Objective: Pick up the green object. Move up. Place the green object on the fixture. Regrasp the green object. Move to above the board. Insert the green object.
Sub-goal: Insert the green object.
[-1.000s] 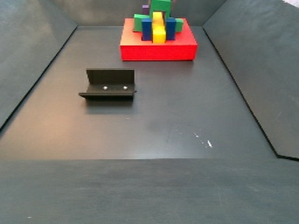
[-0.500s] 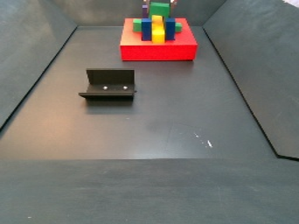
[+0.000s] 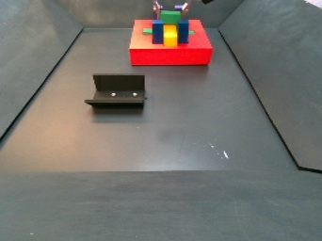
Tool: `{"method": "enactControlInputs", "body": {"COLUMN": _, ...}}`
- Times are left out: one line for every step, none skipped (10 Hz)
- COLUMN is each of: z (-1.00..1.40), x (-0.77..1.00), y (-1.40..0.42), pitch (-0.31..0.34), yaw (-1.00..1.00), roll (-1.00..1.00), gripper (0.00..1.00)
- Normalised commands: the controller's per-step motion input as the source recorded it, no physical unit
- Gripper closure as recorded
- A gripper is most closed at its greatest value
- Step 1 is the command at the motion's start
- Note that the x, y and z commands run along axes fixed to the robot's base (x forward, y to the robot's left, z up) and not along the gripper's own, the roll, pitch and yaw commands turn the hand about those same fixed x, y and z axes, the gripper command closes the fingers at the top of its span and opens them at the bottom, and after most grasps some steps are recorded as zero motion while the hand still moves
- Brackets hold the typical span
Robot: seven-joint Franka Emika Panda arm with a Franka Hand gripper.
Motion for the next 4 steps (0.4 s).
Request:
{"method": "enactControlInputs", "body": {"z": -0.22, "x": 0.40, "y": -0.10, "pitch": 0.129, "yaw": 0.00, "roll": 0.23, "gripper": 1.00}}
{"method": "enactControlInputs", "body": {"z": -0.21, "x": 0.27, "y": -0.09, "pitch": 0.064, "yaw": 0.00, "roll": 0.15, "gripper": 1.00}}
{"method": "enactControlInputs", "body": {"z": 0.00, "x": 0.00, "y": 0.00, "pitch": 0.000, "yaw": 0.00, "roll": 0.00, "gripper": 1.00}}
{"method": "enactControlInputs", "body": {"z": 0.00, "x": 0.00, "y": 0.00, "pitch": 0.000, "yaw": 0.00, "roll": 0.00, "gripper": 1.00}}
